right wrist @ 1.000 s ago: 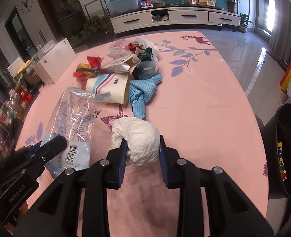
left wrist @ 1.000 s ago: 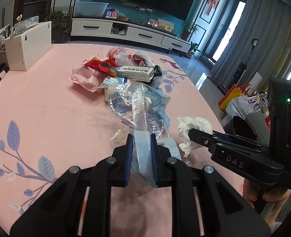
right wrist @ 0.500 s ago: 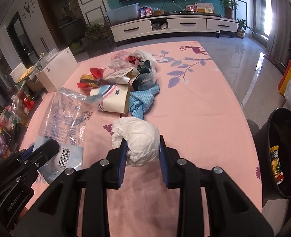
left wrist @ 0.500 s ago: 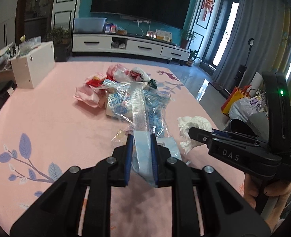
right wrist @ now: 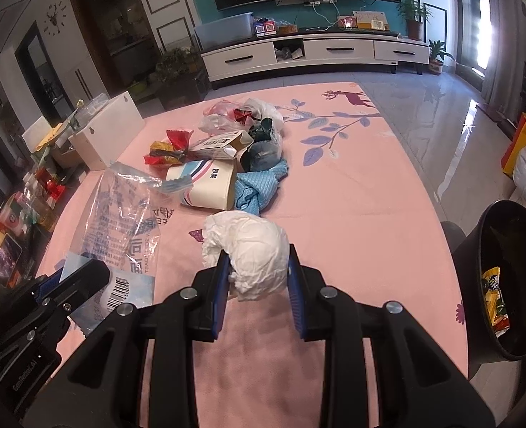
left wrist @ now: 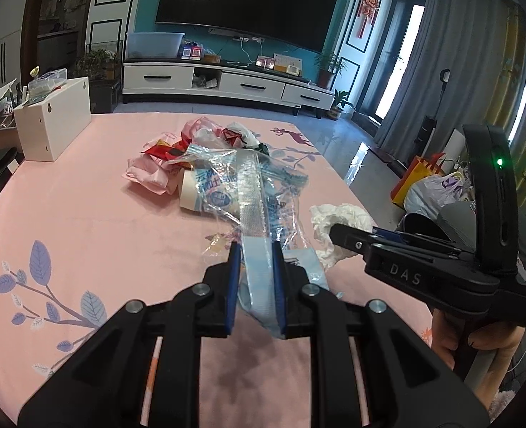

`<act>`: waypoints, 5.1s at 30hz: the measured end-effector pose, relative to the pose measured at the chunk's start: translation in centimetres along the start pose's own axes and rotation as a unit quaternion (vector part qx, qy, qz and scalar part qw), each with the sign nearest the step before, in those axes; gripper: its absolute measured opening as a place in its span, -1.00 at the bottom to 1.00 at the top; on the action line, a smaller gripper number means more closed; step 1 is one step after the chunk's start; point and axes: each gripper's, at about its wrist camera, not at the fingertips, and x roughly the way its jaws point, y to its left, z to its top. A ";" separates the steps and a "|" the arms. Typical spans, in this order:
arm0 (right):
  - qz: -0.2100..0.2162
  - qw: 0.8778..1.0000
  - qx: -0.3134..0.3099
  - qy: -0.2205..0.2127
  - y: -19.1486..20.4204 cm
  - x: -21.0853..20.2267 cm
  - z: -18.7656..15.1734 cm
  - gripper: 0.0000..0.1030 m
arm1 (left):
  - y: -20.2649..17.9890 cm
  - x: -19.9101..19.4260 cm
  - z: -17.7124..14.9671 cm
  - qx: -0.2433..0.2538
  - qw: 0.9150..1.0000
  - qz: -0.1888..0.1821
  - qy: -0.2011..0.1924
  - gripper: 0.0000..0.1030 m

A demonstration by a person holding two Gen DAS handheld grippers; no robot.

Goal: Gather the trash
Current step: 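Lift the plastic bag with the left tool while the right tool carries the tissue to the bin, then open both tools over the black bin, dropping the plastic bag and tissue, then return both tools to the table and grasp the blue cloth with the right tool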

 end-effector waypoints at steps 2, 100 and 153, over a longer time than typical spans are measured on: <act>0.003 1.000 0.001 0.000 0.0 -0.1 0.0 -0.41 | -0.1 -0.1 0.0 0.001 1.000 -0.002 0.000 -0.65; -0.256 0.888 0.377 -0.059 -30.9 -10.7 -6.4 0.20 | -30.2 20.1 -2.8 0.136 0.946 -0.214 0.203 -0.04; -0.013 0.997 0.068 0.025 -3.6 5.2 4.4 0.30 | 11.1 7.9 2.2 -0.108 0.989 0.075 0.069 0.94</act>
